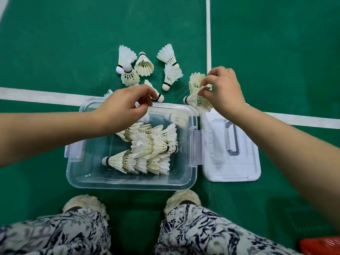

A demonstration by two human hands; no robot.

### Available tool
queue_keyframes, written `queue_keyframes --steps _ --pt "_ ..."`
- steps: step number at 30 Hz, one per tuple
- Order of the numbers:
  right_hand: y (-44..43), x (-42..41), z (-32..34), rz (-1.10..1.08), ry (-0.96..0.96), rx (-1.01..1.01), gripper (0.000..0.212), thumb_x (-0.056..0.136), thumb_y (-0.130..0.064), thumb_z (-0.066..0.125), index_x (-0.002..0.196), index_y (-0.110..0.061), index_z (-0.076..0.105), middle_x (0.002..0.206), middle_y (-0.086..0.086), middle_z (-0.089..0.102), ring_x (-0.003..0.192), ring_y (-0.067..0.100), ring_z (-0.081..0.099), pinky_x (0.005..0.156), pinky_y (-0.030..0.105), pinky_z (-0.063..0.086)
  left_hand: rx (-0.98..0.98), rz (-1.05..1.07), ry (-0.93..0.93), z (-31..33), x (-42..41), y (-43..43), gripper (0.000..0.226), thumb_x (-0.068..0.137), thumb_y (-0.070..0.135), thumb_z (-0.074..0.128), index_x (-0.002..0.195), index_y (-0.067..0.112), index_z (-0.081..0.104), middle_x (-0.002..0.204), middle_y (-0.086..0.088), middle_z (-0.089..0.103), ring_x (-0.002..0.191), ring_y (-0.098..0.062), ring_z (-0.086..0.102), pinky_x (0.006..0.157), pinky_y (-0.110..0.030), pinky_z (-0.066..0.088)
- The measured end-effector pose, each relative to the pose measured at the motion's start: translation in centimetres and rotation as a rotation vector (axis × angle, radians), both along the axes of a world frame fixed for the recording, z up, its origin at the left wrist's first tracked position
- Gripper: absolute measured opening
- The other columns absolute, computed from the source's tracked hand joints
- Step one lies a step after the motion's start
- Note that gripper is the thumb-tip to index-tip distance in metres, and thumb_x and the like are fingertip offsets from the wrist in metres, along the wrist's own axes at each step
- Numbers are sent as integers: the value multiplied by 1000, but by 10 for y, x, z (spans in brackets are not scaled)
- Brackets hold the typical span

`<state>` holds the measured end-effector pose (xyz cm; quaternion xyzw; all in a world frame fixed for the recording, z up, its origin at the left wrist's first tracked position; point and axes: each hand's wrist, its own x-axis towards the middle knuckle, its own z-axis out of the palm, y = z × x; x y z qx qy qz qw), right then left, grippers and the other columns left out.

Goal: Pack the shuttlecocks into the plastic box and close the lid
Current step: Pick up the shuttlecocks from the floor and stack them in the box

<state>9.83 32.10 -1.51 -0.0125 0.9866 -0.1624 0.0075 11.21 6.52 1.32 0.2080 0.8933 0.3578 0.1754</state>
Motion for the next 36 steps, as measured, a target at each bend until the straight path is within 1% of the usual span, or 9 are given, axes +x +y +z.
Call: queue_keyframes --steps 3,7,9,16,22,26,29,34,36 --pt "-10 12 24 23 72 -46 18 82 -23 65 95 -11 70 113 8 58 114 31 41 94 35 33 29 -24 19 5 4 0 28 85 6 50 99 31 53 87 14 58 87 -13 55 74 -26 45" --pt "-32 21 57 91 66 -61 18 82 -26 64 95 -16 69 106 0 65 115 27 43 95 38 31 59 -114 107 13 12 -2 31 85 9 52 111 27 53 88 17 53 82 -1 53 67 -3 37" --pt "-46 22 68 144 12 -73 17 83 -27 62 96 -17 68 102 -1 66 114 24 46 96 37 31 94 -186 172 18 15 -5 37 84 17 49 118 32 48 86 20 49 81 2 50 68 0 34" --pt "-86 25 80 356 -6 13 19 88 -28 53 102 -18 62 100 6 66 108 23 50 96 31 25 71 -389 395 25 17 -21 40 84 35 42 124 38 38 81 10 48 71 -8 44 63 -25 42" --pt "-106 32 76 489 -66 -63 20 85 -28 59 98 -13 59 87 7 67 85 29 57 66 26 25 -26 -498 607 28 15 -39 14 86 38 47 90 24 49 67 -3 57 58 -25 50 48 -27 42" --pt "-112 37 68 453 -252 -179 22 81 -37 67 85 -21 52 65 -10 49 64 12 47 55 27 29 -30 -480 545 24 25 -52 15 84 41 47 85 26 47 63 -1 56 59 -16 41 48 -26 33" --pt "-116 37 65 396 -294 -262 28 78 -42 66 82 -24 45 53 -10 40 52 -2 44 53 15 33 -36 -421 478 20 30 -65 20 83 43 48 80 24 51 62 2 57 63 -16 41 52 -26 29" --pt "-111 30 57 283 -241 -283 28 84 -42 59 88 -15 55 53 -8 40 51 7 39 51 18 28 -62 11 188 11 43 -82 32 77 50 59 75 18 58 61 14 55 54 -5 48 50 -20 37" --pt "-111 30 53 259 -240 -299 26 86 -41 58 86 -15 55 53 -8 40 51 8 37 52 21 30 -185 61 148 0 51 -85 27 81 41 61 75 15 58 65 7 65 61 -18 59 54 -27 42"
